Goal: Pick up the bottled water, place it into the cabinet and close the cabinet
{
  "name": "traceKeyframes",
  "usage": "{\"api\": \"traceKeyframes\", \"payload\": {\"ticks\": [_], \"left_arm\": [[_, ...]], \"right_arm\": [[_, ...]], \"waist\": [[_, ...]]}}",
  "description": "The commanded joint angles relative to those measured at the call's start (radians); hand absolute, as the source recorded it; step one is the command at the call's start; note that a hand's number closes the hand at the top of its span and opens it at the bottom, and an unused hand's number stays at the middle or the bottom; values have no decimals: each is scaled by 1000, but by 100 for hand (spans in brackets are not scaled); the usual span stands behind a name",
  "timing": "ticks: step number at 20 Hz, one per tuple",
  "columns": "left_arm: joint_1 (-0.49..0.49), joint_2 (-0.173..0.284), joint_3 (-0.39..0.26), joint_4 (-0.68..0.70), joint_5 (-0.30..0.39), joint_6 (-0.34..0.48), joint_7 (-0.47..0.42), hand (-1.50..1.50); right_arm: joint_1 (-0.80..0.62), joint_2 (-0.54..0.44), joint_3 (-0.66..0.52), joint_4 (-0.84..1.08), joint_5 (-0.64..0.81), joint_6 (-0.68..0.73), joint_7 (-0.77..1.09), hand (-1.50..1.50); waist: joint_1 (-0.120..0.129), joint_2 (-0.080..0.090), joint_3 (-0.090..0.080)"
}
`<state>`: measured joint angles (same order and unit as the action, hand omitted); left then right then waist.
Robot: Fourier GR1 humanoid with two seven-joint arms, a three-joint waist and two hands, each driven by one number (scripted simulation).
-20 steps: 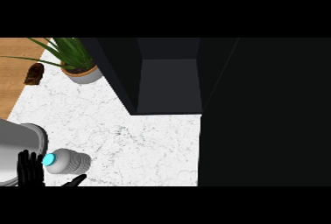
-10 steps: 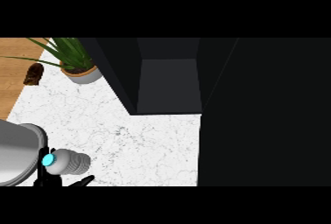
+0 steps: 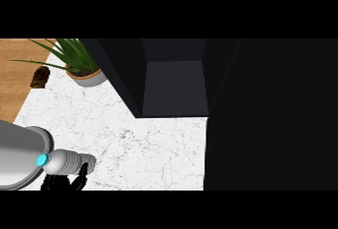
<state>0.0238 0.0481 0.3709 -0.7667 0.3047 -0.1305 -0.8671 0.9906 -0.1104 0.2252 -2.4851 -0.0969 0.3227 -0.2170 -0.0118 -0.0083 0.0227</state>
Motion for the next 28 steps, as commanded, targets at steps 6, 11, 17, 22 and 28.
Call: {"api": "traceKeyframes", "payload": {"ticks": [6, 11, 17, 22, 28], "left_arm": [[-107, 1, 23, 122, 44, -72, -18, 150], [-90, -24, -31, 91, -1, -91, -65, 150], [-176, -46, -199, 52, -109, -110, 33, 150], [-193, -47, -317, 60, -25, -95, 32, 150], [-210, -48, -468, -116, 110, 22, 210, 150]], "right_arm": [[7, -8, -6, -76, -38, -2, 38, -150], [18, -15, -27, -75, -48, 9, 24, -150], [-19, -1, 22, -69, -6, -10, 47, -150], [76, -21, -3, -106, -75, 23, 19, -150], [-2, 10, 26, -102, -42, -14, 80, -150]], "waist": [[-5, 11, -25], [-9, 9, -25], [-11, 10, -24], [-9, 4, -23], [5, 5, -23]]}}
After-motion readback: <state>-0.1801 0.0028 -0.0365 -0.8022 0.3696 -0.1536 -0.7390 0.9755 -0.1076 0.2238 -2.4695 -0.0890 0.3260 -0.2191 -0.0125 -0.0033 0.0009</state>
